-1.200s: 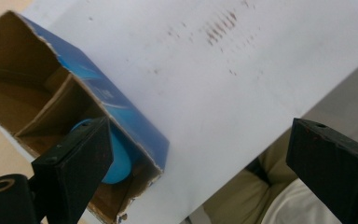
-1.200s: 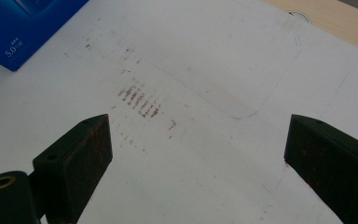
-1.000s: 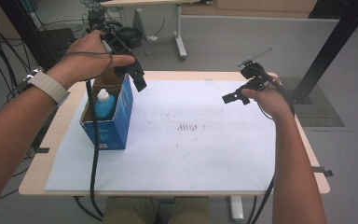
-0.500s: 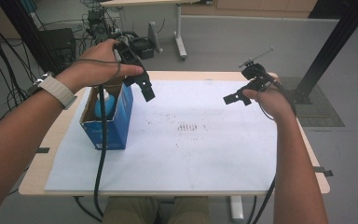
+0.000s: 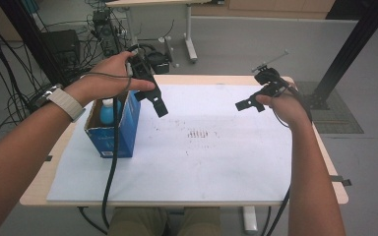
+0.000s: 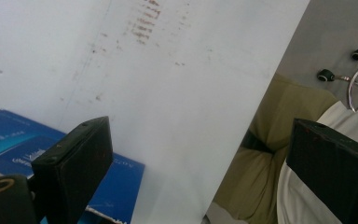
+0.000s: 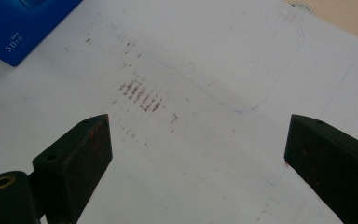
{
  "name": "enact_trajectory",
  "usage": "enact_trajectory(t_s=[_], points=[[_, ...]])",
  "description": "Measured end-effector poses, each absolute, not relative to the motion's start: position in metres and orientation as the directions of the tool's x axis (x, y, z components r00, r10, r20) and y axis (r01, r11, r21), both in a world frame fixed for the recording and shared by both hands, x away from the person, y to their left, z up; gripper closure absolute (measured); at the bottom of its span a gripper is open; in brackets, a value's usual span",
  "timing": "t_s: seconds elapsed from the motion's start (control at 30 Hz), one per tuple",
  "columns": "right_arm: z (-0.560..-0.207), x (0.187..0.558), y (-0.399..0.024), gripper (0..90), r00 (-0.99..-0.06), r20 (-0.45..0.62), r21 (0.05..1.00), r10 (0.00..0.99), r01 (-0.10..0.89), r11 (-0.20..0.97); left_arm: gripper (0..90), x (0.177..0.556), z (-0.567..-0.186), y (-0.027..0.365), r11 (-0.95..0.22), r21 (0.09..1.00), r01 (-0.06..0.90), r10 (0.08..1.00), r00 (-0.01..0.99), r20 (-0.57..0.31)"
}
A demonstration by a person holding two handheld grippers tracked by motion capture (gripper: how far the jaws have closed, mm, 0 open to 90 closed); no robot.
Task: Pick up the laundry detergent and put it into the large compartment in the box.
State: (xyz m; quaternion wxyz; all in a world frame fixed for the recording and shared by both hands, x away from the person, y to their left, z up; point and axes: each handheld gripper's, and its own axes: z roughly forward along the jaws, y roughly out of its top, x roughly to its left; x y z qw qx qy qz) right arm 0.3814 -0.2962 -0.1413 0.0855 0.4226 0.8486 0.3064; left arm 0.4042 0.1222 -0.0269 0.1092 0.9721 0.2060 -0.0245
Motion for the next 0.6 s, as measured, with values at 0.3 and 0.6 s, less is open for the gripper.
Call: enact_trajectory(t_s=[0.3,0.6], points=[[-0.143,0.383,-0.295,7.3,-0.63,0.116,0.591,0.768,0.665,0.457,7.6,0.395,-0.041,0.112,-0.924,0.202,0.325,0.314,0.946,-0.083],[-0.144,0.382,-0.293,7.3,-0.627,0.12,0.59,0.77,0.669,0.452,7.5,0.389,-0.051,0.104,-0.942,0.2,0.268,0.258,0.963,-0.075]])
